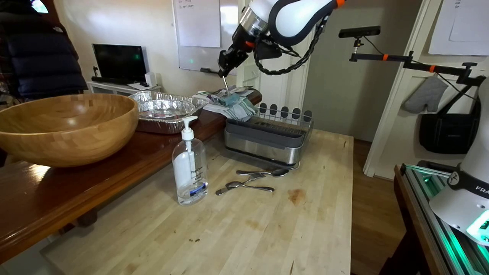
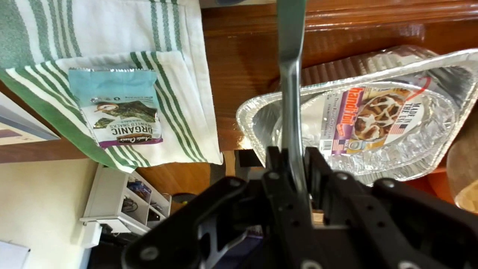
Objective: Remove the silver knife from the dishrack.
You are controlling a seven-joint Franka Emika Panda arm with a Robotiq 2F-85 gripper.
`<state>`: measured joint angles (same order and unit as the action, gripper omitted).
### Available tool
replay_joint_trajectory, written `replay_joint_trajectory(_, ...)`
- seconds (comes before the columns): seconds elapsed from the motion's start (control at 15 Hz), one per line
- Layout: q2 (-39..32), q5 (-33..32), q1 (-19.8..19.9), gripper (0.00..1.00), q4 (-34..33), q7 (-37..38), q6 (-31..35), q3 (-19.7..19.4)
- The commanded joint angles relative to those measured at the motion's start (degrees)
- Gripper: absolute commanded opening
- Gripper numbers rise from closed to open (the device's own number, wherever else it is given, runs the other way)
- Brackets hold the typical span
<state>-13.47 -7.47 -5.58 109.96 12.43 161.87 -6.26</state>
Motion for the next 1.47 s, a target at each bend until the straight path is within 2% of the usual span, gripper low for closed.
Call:
replay_joint_trajectory(0.0, 5.0, -4.0, -2.1, 0.05, 4.9, 2.6, 0.1, -0.9)
replay_joint_trajectory(0.47, 9.0, -7.2, -3.9, 0.05, 8.4, 2.3, -2.9, 0.3)
replay_joint_trajectory(1.0, 10.3, -6.1, -4.6, 0.05, 9.6, 1.4, -6.2, 0.9)
replay_joint_trajectory(1.07, 10.4, -5.6, -2.4, 0.05, 9.6, 1.1, -7.3, 3.3)
replay_joint_trajectory(1.4, 11.3, -0.2, -1.1, 0.05, 9.5, -2.5, -15.5, 6.3)
